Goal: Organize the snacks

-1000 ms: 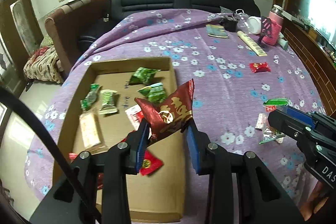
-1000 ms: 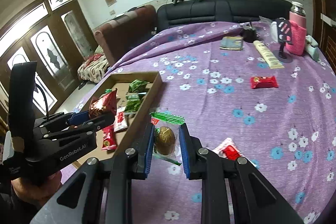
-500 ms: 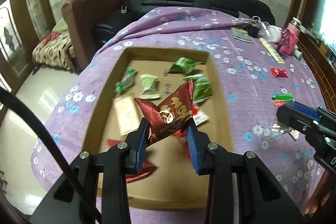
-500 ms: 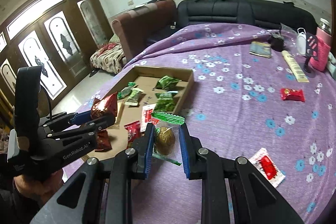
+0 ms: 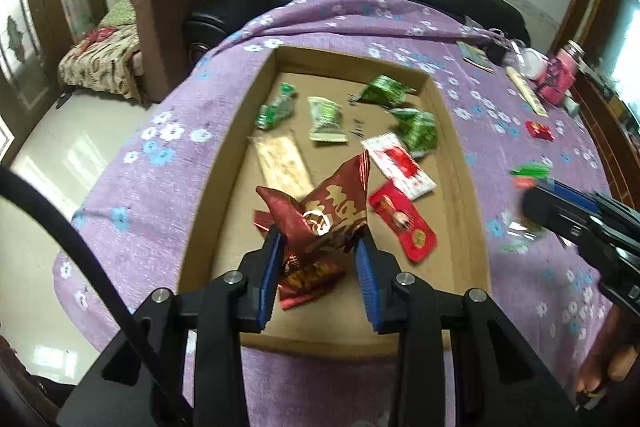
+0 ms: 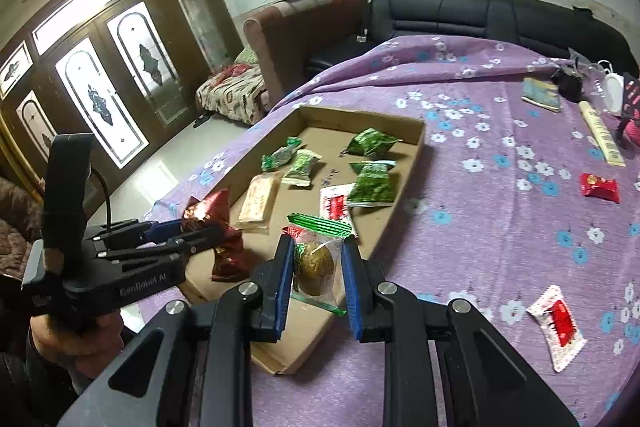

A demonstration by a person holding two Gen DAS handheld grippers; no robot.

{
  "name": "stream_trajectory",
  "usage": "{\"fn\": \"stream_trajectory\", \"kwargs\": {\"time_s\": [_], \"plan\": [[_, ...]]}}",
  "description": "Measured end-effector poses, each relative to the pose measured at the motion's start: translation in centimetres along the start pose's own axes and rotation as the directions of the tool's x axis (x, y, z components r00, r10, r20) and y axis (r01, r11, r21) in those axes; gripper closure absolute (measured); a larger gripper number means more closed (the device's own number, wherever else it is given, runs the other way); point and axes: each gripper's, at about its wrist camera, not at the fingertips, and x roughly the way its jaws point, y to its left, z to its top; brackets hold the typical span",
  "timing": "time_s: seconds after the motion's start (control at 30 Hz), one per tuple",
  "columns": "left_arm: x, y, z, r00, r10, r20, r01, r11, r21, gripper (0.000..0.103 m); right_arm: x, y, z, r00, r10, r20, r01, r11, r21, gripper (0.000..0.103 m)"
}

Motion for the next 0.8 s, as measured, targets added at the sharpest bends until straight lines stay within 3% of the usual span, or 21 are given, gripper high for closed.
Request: {"fn": "stream_trajectory", "kwargs": {"time_s": [0.23,0.8], "plan": [[0.1,-1.9,-0.7,0.998,-0.052,-0.025,0.053,0.997,0.048,0.065,1.2,0.6,0.3,1.0,0.023,-0.013,-0.023,1.0,-0.006,0.081],[2.5,-2.9,-1.0,0.995,-0.028,-0.09,0.035,0.996,0.077,0.065,6.2,0.6,1.6,0.996,0.027,-0.085,-0.028,1.0,-0.009,0.081]]}}
